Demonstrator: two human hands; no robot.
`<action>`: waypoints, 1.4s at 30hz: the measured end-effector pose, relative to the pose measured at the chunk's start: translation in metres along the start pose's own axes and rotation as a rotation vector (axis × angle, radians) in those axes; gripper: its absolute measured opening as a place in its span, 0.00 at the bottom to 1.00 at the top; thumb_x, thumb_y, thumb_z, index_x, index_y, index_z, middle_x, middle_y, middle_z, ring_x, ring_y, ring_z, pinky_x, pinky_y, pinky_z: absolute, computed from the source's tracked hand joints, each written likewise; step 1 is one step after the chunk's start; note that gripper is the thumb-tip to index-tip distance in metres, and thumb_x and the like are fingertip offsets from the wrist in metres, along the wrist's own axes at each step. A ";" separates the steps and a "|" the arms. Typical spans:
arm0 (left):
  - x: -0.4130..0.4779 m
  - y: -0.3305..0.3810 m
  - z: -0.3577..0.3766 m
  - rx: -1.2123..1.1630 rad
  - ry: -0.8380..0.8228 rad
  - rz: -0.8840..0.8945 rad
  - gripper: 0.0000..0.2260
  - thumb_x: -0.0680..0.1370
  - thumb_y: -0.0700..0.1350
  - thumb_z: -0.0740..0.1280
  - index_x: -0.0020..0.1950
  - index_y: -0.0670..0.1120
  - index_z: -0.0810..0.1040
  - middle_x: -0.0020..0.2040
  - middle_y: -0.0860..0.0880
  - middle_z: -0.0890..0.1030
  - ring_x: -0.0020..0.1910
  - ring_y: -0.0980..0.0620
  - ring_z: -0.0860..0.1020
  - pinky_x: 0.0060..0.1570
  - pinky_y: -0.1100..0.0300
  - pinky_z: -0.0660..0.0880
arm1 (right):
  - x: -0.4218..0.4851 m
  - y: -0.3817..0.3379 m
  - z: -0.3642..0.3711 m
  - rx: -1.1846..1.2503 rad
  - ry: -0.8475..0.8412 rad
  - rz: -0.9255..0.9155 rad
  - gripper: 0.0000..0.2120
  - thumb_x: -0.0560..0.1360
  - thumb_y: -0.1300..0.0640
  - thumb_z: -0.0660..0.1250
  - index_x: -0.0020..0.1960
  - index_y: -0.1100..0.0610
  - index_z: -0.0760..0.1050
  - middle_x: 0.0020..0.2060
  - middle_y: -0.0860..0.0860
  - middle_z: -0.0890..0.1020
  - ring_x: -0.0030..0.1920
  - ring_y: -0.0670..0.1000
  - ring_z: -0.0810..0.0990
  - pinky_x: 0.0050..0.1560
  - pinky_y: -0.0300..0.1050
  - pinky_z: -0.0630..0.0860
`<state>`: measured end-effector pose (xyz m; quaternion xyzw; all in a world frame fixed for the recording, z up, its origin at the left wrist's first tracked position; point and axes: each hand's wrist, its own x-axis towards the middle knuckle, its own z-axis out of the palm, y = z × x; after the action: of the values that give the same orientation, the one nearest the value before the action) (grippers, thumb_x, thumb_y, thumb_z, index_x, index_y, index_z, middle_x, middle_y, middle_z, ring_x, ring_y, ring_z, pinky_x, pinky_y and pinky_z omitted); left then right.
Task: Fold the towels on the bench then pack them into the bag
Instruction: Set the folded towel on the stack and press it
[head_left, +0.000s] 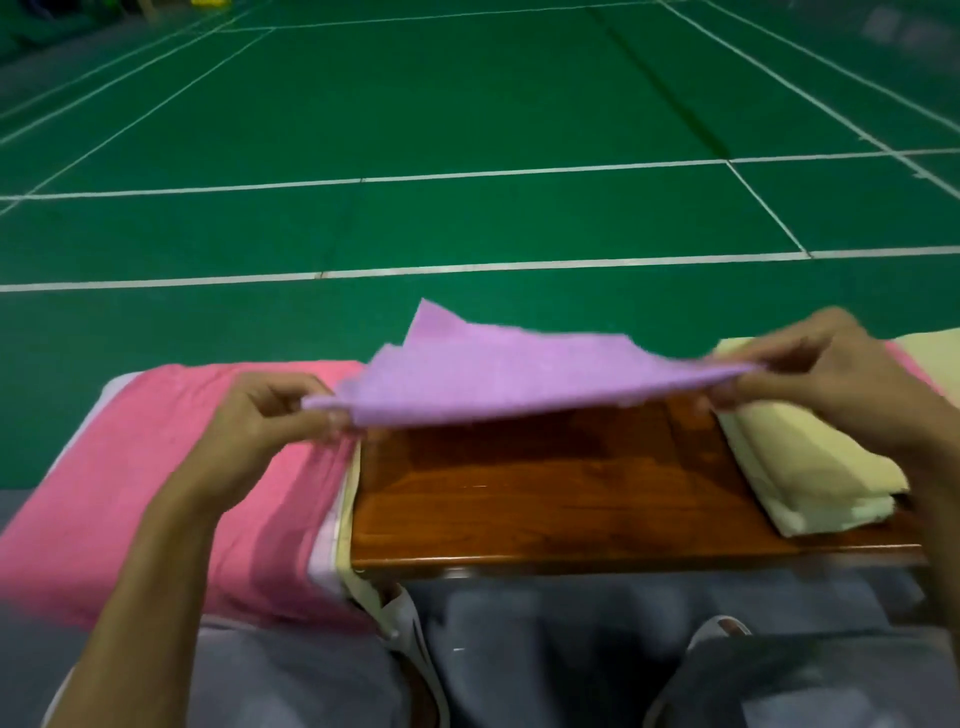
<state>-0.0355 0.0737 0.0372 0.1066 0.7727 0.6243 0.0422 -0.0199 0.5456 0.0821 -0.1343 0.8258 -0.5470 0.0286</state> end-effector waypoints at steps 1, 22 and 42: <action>-0.004 -0.004 -0.001 0.139 -0.137 -0.091 0.12 0.65 0.51 0.83 0.39 0.45 0.88 0.37 0.41 0.85 0.35 0.46 0.83 0.40 0.58 0.80 | -0.005 0.002 -0.001 -0.109 -0.161 0.098 0.11 0.68 0.68 0.76 0.42 0.51 0.89 0.37 0.55 0.88 0.35 0.43 0.83 0.41 0.35 0.78; 0.009 -0.019 0.083 0.914 -0.035 -0.126 0.14 0.80 0.59 0.69 0.42 0.51 0.84 0.27 0.58 0.75 0.26 0.63 0.70 0.30 0.65 0.66 | -0.008 0.032 0.039 -0.279 -0.583 0.377 0.11 0.77 0.52 0.75 0.36 0.50 0.87 0.25 0.51 0.78 0.25 0.51 0.68 0.32 0.45 0.68; 0.029 -0.101 0.143 1.146 -0.072 -0.027 0.33 0.81 0.62 0.35 0.84 0.51 0.41 0.83 0.52 0.38 0.82 0.51 0.36 0.79 0.49 0.35 | 0.033 0.115 0.167 -1.004 -0.087 0.139 0.37 0.78 0.33 0.33 0.83 0.46 0.39 0.82 0.47 0.38 0.81 0.52 0.35 0.80 0.60 0.39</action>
<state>-0.0464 0.1968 -0.0907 0.1237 0.9871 0.1012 0.0120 -0.0413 0.4296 -0.0866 -0.0989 0.9919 -0.0734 0.0315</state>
